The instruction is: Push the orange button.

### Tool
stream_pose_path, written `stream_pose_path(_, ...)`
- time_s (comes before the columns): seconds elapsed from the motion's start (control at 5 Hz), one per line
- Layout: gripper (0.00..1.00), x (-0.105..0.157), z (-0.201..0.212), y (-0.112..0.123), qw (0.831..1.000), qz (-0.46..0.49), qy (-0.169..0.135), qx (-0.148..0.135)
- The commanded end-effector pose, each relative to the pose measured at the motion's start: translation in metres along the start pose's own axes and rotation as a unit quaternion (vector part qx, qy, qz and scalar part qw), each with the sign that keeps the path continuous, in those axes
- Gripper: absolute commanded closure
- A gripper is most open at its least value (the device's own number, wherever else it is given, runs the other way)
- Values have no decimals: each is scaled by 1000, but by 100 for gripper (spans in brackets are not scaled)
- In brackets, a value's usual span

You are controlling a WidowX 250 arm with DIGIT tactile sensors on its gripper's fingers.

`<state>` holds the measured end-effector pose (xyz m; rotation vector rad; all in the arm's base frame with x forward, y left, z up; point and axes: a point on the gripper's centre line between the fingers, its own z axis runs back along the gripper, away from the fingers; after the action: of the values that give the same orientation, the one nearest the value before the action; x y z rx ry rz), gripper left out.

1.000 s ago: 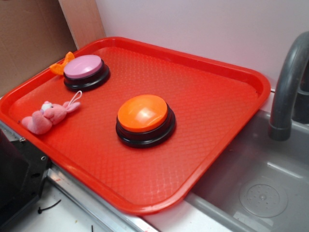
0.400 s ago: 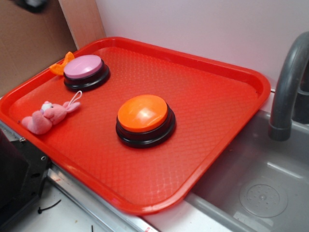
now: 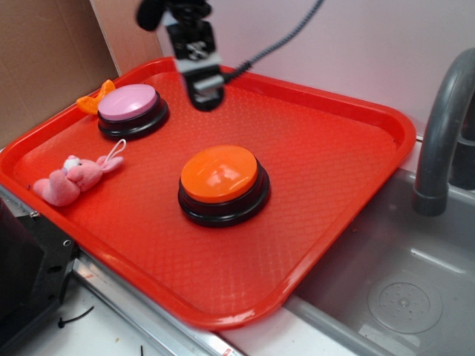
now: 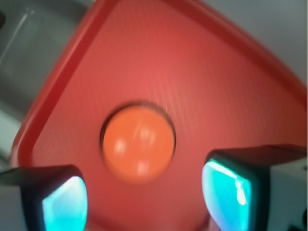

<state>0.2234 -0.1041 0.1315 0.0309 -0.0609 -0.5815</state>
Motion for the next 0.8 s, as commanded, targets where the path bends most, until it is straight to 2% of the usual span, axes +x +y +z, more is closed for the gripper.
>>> stream_pose_path(0.0, 0, -4, -52, -23, 1000, -13, 6, -23)
stream_pose_path(0.4, 0, -9, -77, -23, 999, -28, 33, -26)
stream_pose_path(0.6, 0, -3, -69, -23, 999, -37, 36, -15)
